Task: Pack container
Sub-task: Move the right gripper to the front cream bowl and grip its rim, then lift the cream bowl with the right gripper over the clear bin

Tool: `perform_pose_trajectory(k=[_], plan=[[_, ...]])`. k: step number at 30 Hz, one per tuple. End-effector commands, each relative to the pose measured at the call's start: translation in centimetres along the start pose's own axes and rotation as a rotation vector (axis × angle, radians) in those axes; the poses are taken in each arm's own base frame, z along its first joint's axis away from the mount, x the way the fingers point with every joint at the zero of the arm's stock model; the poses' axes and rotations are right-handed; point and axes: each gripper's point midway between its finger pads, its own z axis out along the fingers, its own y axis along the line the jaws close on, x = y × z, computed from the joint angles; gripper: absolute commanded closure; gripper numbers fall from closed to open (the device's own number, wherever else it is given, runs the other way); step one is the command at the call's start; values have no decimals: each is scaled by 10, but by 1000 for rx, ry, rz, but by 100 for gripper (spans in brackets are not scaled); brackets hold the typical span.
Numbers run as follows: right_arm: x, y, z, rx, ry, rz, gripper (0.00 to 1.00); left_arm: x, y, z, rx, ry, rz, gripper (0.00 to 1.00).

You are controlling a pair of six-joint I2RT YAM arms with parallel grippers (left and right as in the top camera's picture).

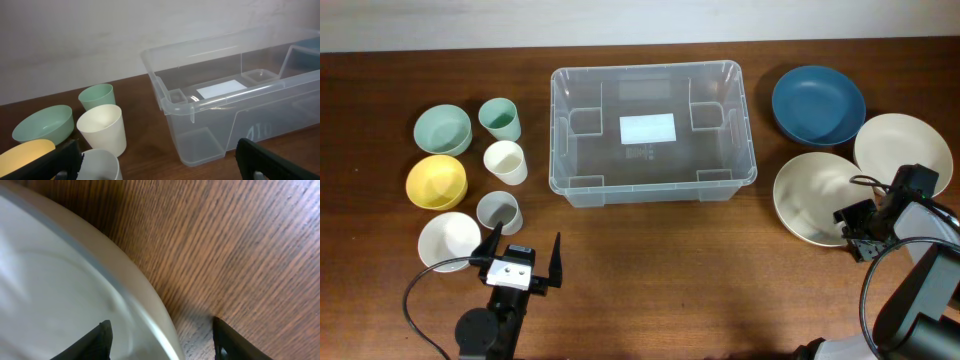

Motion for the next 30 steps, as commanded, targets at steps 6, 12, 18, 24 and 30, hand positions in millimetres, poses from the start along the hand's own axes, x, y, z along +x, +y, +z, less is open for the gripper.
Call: perform_pose_trajectory(k=[6,12,18,24,30], plan=[[1,-3,7,8,19,8,60,1,3,-1,-13,0,17,0],[3,-4,6,15,28,9,72,1,3,-1,-13,0,16,0],[7,-7,6,28,44,12,83,1,3,-1,-13,0,17,0],[10,-10,5,39,58,14,96,1,3,-1,-13,0,17,0],[12,-11,2,44,63,15,96,1,3,-1,-13,0,17,0]])
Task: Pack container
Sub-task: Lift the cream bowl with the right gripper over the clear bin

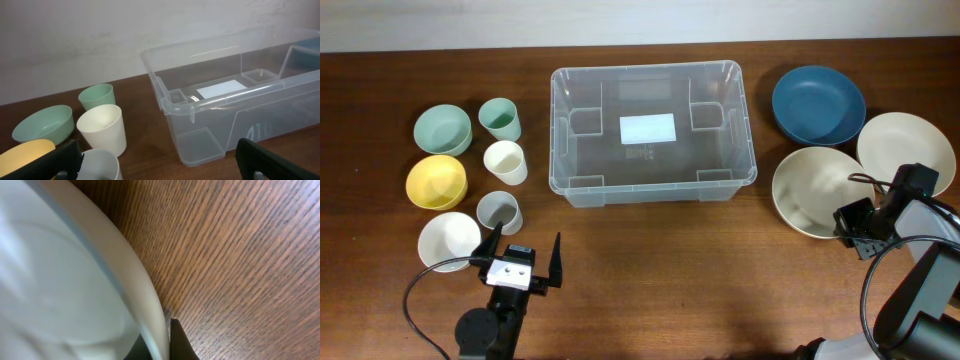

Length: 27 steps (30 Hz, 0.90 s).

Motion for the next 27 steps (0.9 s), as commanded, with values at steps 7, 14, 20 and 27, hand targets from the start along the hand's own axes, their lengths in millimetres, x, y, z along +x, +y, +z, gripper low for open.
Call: perform_pose_trajectory(k=[7,14,20,27], plan=[[3,-11,-23,62,-11,12,96,1,3,-1,-13,0,17,0],[0,10,-77,-28,-81,-28,96,1,3,-1,-13,0,17,0],[-1,41,-146,-205,-199,-82,96,1,3,-1,-13,0,17,0],[26,87,-236,-525,-278,-208,96,1,3,-1,-13,0,17,0]])
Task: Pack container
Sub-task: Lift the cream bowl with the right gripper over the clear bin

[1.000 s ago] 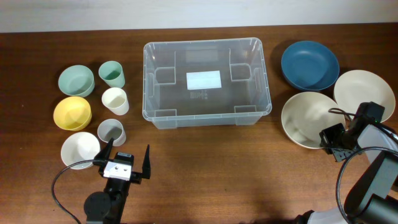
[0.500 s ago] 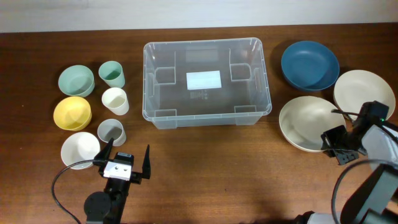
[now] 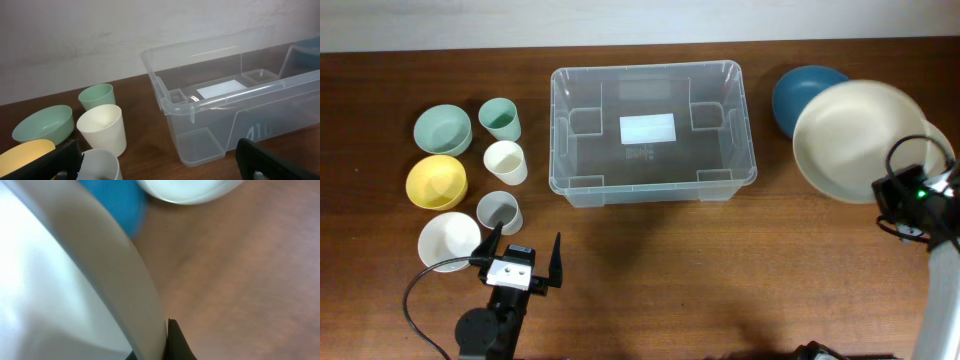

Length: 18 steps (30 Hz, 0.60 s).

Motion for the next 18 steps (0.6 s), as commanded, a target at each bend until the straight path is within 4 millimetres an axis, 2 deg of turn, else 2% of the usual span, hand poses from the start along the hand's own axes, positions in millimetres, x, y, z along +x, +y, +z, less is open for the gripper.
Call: perform_pose_trajectory(k=[1,4,8,11,18], plan=[[6,47,-40,-220,-8,-70,96,1,3,-1,-13,0,16,0],[19,80,-62,-361,0,-118,96,1,3,-1,-13,0,17,0],[43,116,-66,-449,37,-173,96,1,3,-1,-13,0,16,0],[69,145,-57,-487,84,-226,96,1,3,-1,-13,0,17,0],[154,214,-16,-562,210,-395,96,1,3,-1,-13,0,17,0]])
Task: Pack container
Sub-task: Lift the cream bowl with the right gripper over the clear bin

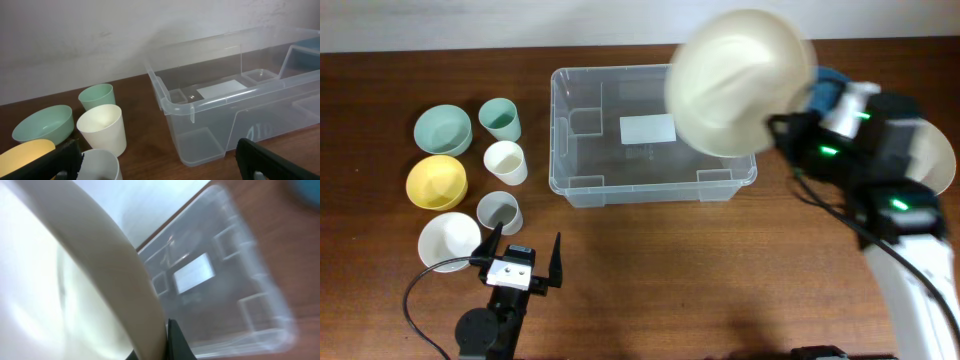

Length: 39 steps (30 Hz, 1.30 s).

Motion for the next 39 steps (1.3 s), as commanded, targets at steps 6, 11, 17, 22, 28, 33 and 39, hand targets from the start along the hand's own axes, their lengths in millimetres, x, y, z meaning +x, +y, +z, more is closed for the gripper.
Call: perform_pose_trajectory(k=[6,11,17,22,28,33,39], plan=[[57,27,94,-20,136,-49,96,1,3,-1,-13,0,17,0],[76,14,132,24,163,-62,96,1,3,-1,-13,0,17,0],[84,7,156,39,166,-61,96,1,3,-1,-13,0,17,0],[92,6,168,53,152,-63,96,1,3,-1,-13,0,17,0],[92,5,176,91,100,-78,96,1,3,-1,-13,0,17,0],[81,-2,176,129,40,-83,96,1,3,-1,-13,0,17,0],[88,-9,188,143,52,-55,96,1,3,-1,-13,0,17,0]])
